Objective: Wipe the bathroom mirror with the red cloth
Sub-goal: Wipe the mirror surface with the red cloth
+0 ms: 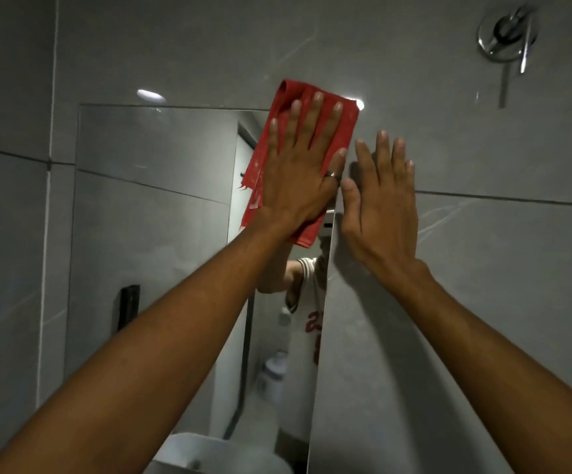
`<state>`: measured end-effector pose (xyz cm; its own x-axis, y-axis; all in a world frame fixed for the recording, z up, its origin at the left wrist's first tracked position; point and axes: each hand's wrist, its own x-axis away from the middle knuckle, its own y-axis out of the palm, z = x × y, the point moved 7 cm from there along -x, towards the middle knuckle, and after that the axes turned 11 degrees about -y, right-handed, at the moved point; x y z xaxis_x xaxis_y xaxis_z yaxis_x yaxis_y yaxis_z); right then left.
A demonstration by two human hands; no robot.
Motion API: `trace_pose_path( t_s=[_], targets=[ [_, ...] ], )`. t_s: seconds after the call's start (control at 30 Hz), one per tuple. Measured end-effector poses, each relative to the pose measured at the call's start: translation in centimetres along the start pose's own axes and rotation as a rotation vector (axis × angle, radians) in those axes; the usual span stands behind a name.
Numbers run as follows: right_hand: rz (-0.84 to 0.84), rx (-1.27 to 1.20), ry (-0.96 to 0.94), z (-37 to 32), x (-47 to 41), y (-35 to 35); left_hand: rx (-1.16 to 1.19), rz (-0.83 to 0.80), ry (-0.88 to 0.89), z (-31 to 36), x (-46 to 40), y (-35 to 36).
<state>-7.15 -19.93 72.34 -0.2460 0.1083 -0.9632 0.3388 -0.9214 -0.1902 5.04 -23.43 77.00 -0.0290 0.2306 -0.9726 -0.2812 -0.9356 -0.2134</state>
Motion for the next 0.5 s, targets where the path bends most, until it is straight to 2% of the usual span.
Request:
trace_pose_path(
  t_s=[0.1, 0.27, 0.5],
  targets=[
    [-0.034, -0.002, -0.039, -1.0, -0.5, 0.9, -0.024, 0.005, 0.030, -1.4, 0.3, 0.0],
    [-0.068, -0.026, -0.169, -5.4, -1.6, 3.5, -0.043, 0.037, -0.033, -6.9, -0.2, -1.0],
    [-0.111, -0.072, -0.283, -13.4, -5.3, 8.3, -0.016, 0.048, -0.176, -21.1, -0.6, -3.1]
  ],
)
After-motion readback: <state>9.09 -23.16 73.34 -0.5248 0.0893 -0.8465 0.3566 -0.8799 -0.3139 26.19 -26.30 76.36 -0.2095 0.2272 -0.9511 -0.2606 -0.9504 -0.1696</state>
